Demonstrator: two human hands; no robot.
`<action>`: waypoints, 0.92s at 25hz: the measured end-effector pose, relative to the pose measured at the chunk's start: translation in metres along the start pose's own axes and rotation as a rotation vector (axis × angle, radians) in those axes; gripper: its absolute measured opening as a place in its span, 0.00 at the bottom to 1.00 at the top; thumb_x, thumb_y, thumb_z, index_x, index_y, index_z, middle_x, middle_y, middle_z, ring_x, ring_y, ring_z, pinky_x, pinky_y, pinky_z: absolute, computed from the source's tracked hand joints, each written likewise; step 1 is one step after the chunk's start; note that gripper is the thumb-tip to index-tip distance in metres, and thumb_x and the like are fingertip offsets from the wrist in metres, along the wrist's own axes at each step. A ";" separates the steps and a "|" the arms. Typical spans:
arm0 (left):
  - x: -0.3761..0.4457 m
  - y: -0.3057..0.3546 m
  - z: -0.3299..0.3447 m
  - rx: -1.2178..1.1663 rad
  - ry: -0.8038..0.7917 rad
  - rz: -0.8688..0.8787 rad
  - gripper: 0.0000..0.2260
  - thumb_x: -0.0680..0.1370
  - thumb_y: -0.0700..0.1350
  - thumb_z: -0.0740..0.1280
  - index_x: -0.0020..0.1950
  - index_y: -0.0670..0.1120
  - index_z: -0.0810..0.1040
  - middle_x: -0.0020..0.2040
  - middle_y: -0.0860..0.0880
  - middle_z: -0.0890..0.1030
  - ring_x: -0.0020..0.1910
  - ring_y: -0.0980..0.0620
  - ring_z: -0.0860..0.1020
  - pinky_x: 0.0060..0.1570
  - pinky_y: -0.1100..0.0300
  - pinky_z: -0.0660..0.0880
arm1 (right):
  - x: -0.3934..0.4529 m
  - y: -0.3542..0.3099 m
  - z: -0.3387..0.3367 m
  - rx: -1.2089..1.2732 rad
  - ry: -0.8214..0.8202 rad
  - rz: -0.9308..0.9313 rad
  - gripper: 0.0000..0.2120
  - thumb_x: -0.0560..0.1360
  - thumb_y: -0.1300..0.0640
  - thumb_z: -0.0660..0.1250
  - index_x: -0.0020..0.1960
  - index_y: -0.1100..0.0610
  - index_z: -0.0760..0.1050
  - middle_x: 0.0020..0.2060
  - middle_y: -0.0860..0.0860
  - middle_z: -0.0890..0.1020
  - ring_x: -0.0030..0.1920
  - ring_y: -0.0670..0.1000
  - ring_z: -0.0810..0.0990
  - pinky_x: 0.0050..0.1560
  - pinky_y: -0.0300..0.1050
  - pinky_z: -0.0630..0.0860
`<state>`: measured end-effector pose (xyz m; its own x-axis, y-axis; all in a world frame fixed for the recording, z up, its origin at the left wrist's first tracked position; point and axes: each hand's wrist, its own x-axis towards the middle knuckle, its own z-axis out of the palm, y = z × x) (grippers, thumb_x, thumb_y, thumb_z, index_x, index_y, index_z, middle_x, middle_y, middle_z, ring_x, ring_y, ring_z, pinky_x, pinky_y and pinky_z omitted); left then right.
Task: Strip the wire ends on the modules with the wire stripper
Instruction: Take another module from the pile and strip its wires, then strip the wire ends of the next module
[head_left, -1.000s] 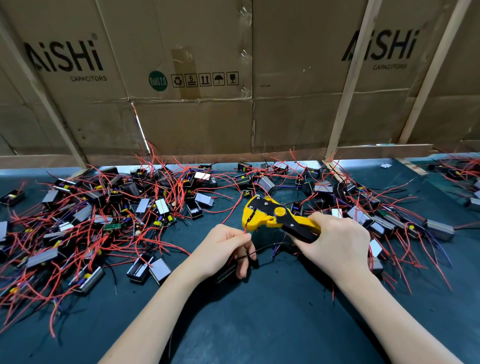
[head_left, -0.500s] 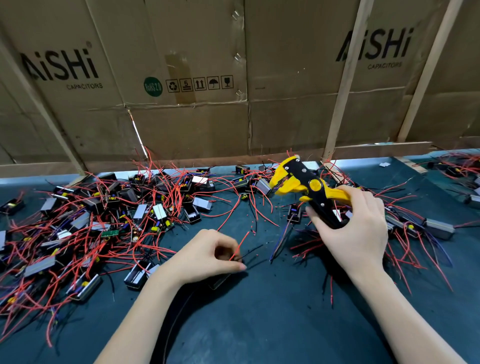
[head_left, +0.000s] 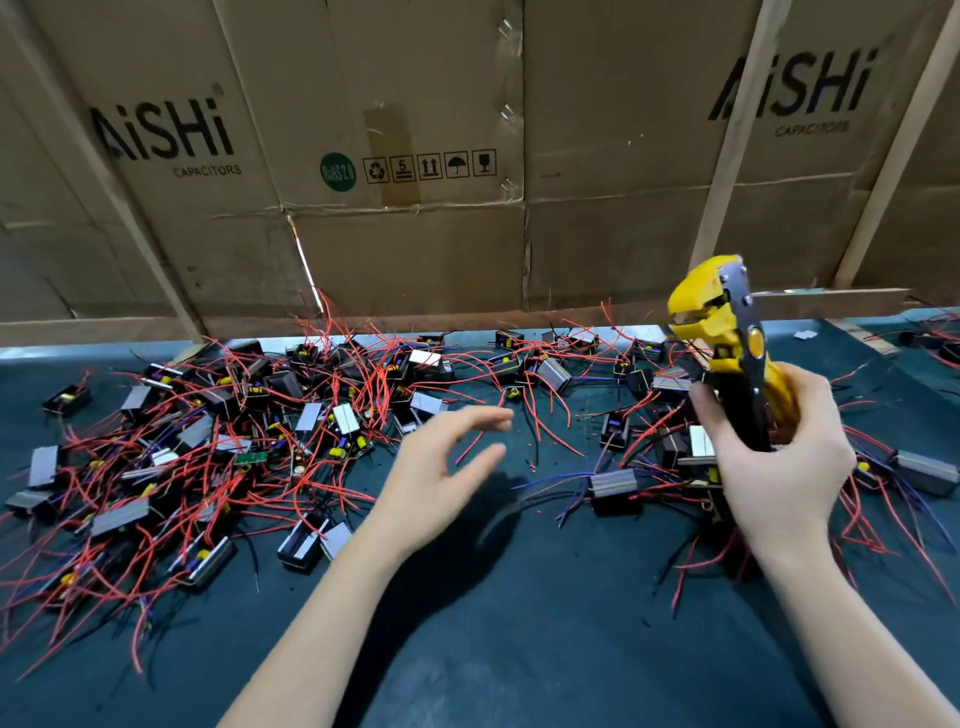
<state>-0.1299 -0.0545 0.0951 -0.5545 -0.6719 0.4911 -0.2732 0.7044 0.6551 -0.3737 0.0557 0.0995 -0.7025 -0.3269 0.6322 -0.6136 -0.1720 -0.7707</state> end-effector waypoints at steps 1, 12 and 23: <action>0.002 -0.007 -0.010 0.038 0.159 -0.040 0.13 0.77 0.37 0.69 0.60 0.47 0.80 0.56 0.55 0.82 0.58 0.58 0.77 0.63 0.56 0.71 | -0.001 -0.002 0.000 0.061 -0.014 -0.008 0.21 0.69 0.41 0.74 0.54 0.53 0.74 0.45 0.47 0.80 0.45 0.45 0.77 0.47 0.26 0.68; -0.006 -0.091 -0.081 0.423 0.606 -0.593 0.22 0.76 0.42 0.71 0.67 0.39 0.69 0.61 0.40 0.76 0.59 0.39 0.75 0.59 0.45 0.71 | -0.023 -0.004 0.015 0.631 -1.169 0.598 0.31 0.63 0.31 0.74 0.50 0.58 0.79 0.45 0.60 0.80 0.50 0.58 0.79 0.57 0.57 0.75; -0.007 -0.085 -0.077 0.468 0.648 -0.486 0.10 0.77 0.37 0.65 0.57 0.39 0.78 0.53 0.43 0.81 0.54 0.42 0.78 0.57 0.48 0.72 | -0.014 0.020 0.019 0.104 -0.624 0.448 0.26 0.62 0.27 0.67 0.47 0.47 0.81 0.44 0.43 0.85 0.52 0.47 0.81 0.54 0.46 0.73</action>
<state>-0.0420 -0.1270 0.0801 0.2116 -0.8140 0.5409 -0.7270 0.2388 0.6438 -0.3690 0.0394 0.0736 -0.5238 -0.8433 0.1201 -0.2602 0.0241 -0.9652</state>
